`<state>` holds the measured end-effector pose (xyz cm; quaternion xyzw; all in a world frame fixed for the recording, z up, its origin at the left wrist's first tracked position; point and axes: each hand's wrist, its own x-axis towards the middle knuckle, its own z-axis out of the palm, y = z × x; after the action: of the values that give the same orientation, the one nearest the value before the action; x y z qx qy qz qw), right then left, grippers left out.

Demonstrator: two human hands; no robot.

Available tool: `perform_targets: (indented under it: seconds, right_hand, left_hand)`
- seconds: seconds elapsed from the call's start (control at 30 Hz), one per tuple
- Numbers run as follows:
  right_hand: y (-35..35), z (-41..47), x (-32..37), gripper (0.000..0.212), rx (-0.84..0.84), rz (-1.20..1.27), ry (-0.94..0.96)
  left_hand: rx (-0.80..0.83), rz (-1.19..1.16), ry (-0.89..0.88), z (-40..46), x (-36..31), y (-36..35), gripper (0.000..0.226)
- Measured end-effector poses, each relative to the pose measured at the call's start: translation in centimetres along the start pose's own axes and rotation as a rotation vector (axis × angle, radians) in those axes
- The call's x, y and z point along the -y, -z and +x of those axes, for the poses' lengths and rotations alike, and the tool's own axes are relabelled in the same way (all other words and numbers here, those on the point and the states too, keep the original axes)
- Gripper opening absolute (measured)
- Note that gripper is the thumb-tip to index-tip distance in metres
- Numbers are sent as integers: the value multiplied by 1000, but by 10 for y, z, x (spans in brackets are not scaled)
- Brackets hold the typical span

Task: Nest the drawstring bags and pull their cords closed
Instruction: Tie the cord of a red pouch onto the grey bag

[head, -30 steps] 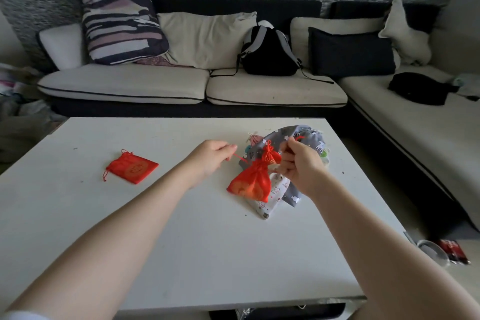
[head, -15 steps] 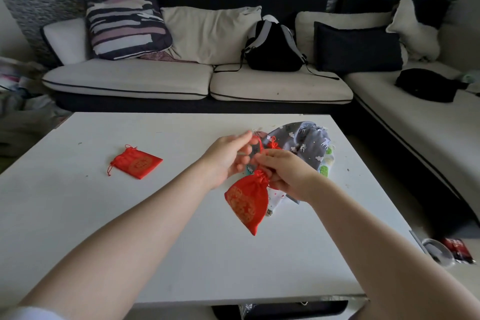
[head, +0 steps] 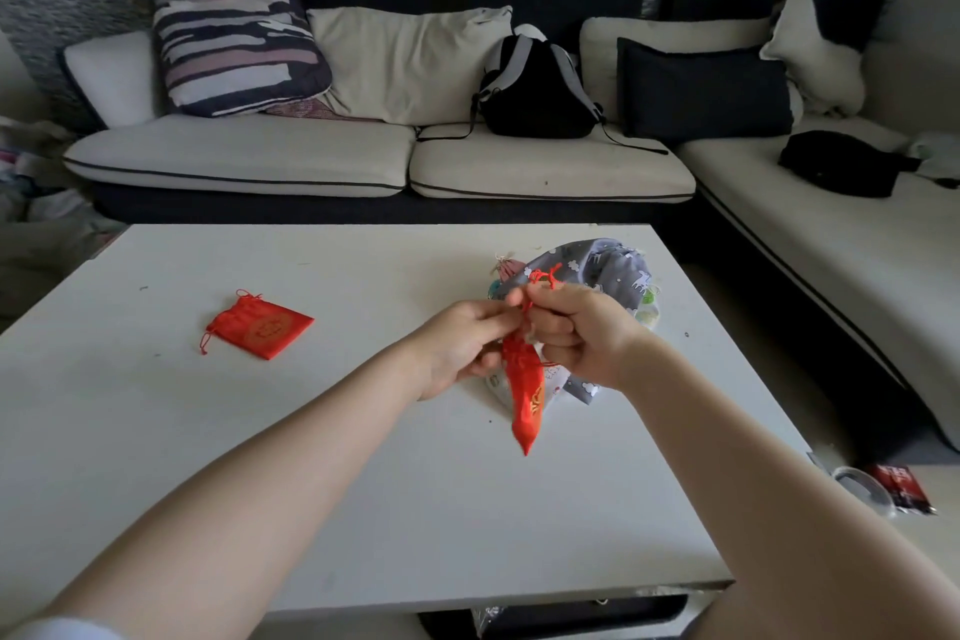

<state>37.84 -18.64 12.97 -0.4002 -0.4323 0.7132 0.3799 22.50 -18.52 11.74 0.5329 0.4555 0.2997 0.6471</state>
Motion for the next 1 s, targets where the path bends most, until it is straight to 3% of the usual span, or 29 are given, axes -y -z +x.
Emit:
perform_targets:
  seconds: [0.13, 0.23, 0.3, 0.4, 0.47, 0.6, 0.7, 0.77, 0.87, 0.93, 1.0]
  right_hand:
    - [10, 2, 1, 38, -231, 128, 70]
    - [11, 0, 4, 43, -348, 283, 108]
    - [9, 0, 9, 44, -414, 179, 139]
    - [1, 2, 20, 45, -539, -464, 133]
    - [-4, 7, 27, 42, -515, -698, 92]
    - [-13, 14, 32, 35, -372, -727, 127]
    - [-18, 14, 27, 22, -241, -680, 169]
    - [-19, 15, 20, 11, -164, -515, 178]
    - [-11, 17, 3, 30, -238, -406, 167]
    - [-5, 16, -5, 21, -303, -387, 115]
    - [0, 14, -13, 17, -259, -448, 59]
  left_hand:
    - [80, -531, 1, -1, 0, 5, 25]
    - [81, -660, 43, 2, 3, 8, 26]
    - [37, -538, 92, 5, 5, 4, 27]
    - [-39, -124, 83, 6, 5, -3, 36]
    - [-40, 80, 45, 6, 5, -7, 30]
    - [-3, 379, -44, 5, 6, -9, 27]
    - [19, 340, -77, 3, 9, -9, 33]
    - [24, 287, -100, 3, 11, -7, 29]
    - [-3, 175, -114, 3, 12, -1, 27]
    - [-48, 130, -129, 5, 14, 3, 35]
    - [-90, 89, -142, 8, 17, 7, 36]
